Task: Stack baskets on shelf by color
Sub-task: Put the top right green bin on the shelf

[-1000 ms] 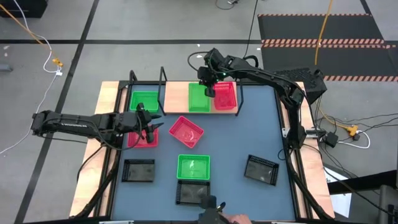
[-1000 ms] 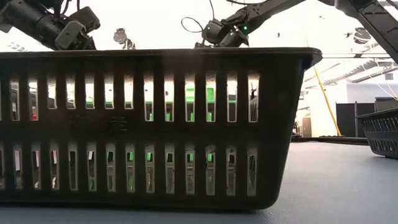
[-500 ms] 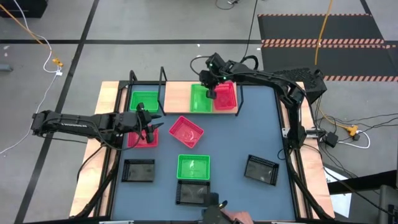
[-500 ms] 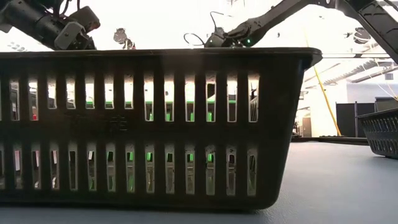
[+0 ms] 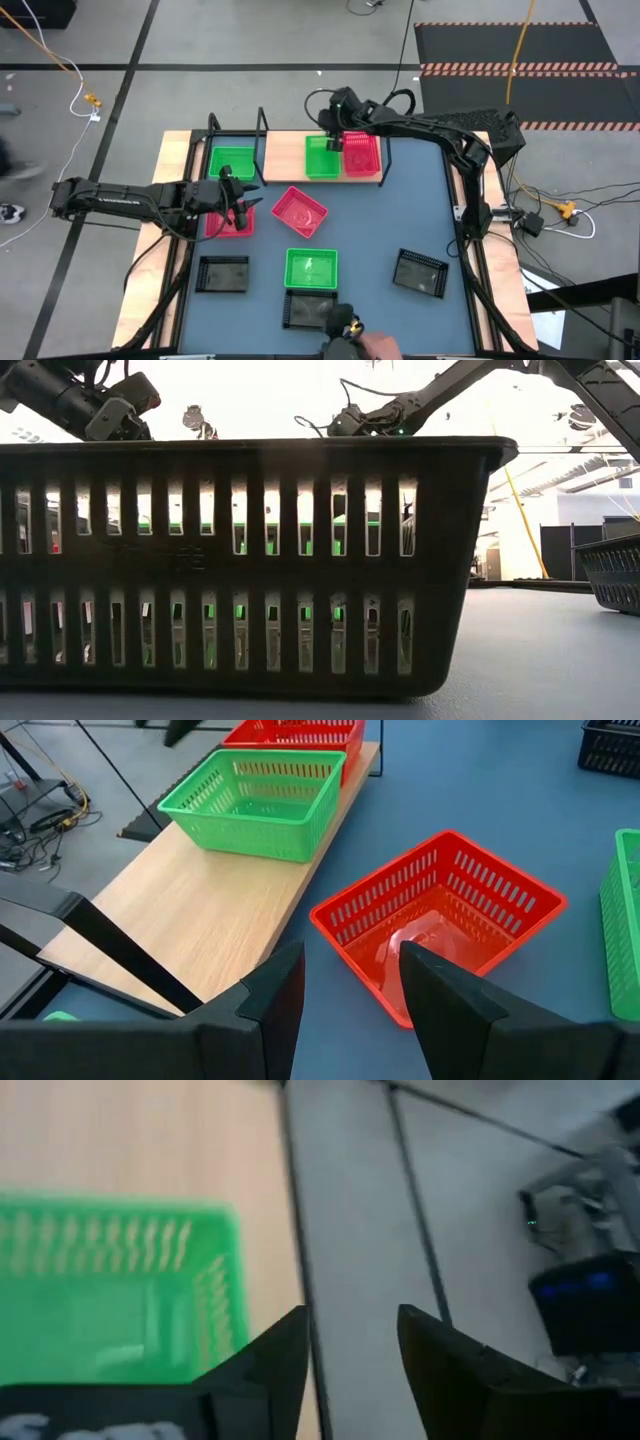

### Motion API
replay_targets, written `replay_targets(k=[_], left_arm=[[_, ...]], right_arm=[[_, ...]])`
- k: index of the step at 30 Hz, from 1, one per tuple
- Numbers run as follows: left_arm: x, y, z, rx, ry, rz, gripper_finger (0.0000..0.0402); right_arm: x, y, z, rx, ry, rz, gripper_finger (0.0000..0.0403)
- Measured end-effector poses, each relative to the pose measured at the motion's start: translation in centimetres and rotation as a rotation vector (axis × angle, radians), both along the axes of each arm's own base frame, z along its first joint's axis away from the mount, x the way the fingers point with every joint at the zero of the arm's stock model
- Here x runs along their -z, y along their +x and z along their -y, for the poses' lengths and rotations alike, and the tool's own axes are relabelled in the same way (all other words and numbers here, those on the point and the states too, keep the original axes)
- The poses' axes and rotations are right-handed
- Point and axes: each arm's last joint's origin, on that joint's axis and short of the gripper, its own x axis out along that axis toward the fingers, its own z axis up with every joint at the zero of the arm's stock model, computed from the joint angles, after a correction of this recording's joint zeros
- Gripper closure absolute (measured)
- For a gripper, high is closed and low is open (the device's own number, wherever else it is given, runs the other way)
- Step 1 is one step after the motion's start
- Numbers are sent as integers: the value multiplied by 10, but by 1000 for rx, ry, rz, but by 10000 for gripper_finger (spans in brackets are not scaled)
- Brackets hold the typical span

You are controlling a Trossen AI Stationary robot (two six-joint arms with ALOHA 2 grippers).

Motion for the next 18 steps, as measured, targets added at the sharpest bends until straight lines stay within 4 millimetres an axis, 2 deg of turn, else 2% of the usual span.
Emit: replay_targets(k=[5, 8, 11, 14, 18], left_arm=[[0, 0, 0, 10, 17, -13, 234], [2, -1, 0, 25, 42, -43, 234], [4, -2, 0, 39, 65, -76, 234], [5, -3, 0, 51, 86, -99, 234], [5, -3, 0, 57, 96, -109, 234]], right_arm=[[-15, 7, -15, 132, 90, 157, 239], [-30, 5, -40, 87, 144, 133, 238], [-42, 5, -73, 7, 212, 88, 238], [-37, 8, -107, -64, 264, 16, 238], [-9, 10, -144, -140, 304, -91, 238]])
